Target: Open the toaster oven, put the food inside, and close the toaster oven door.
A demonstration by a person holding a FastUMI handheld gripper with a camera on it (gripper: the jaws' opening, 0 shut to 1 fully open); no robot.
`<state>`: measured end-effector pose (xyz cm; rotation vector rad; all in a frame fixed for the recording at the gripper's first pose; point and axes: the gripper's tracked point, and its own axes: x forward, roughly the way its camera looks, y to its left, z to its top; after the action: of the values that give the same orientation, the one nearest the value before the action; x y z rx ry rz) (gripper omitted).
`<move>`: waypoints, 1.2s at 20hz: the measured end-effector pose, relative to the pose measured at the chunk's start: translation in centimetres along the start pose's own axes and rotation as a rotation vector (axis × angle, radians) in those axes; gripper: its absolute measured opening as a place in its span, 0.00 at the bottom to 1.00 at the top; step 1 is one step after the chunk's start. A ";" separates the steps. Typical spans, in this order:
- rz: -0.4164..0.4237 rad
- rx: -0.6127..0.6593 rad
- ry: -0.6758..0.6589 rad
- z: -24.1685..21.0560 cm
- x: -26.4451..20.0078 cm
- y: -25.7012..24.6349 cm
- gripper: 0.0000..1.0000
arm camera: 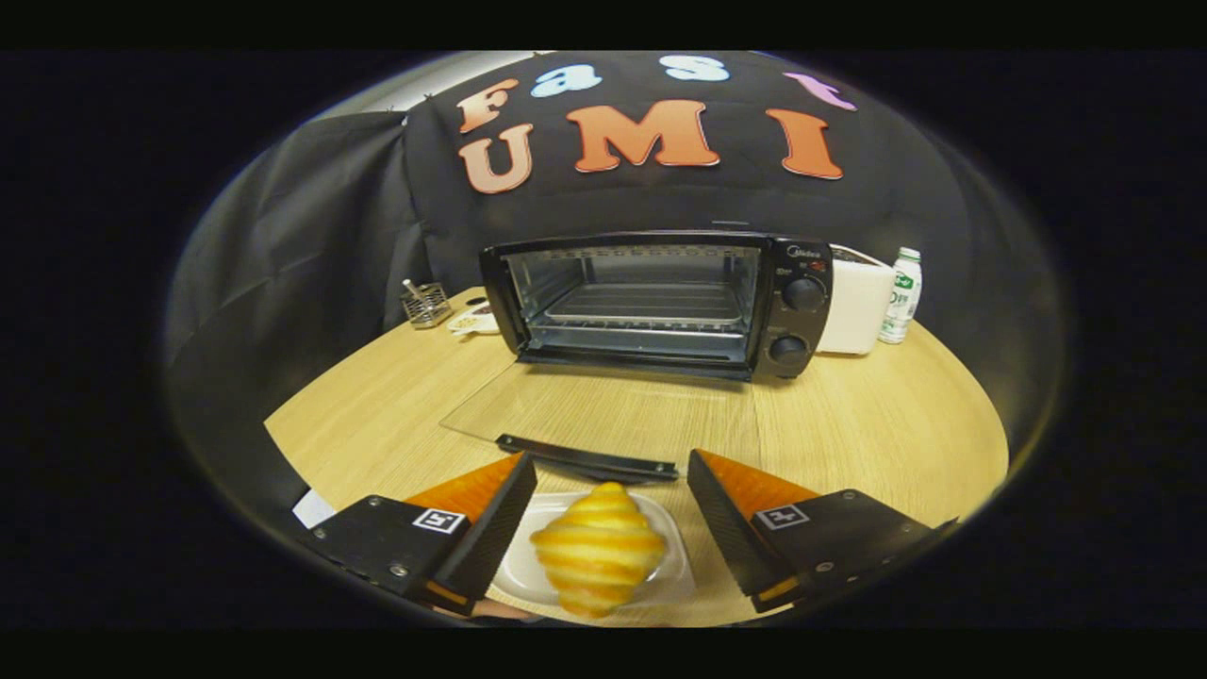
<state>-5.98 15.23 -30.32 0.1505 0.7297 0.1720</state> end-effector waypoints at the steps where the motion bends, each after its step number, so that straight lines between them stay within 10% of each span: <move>1: -0.017 -0.007 0.011 -1.0 -0.7 -0.2 0.98; 16: -0.077 -0.026 0.142 -9.2 -2.5 1.0 0.96; 24: -0.090 0.070 0.144 -8.8 -2.9 0.2 0.57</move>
<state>-14.05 15.53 -34.91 0.1724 0.8848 0.0719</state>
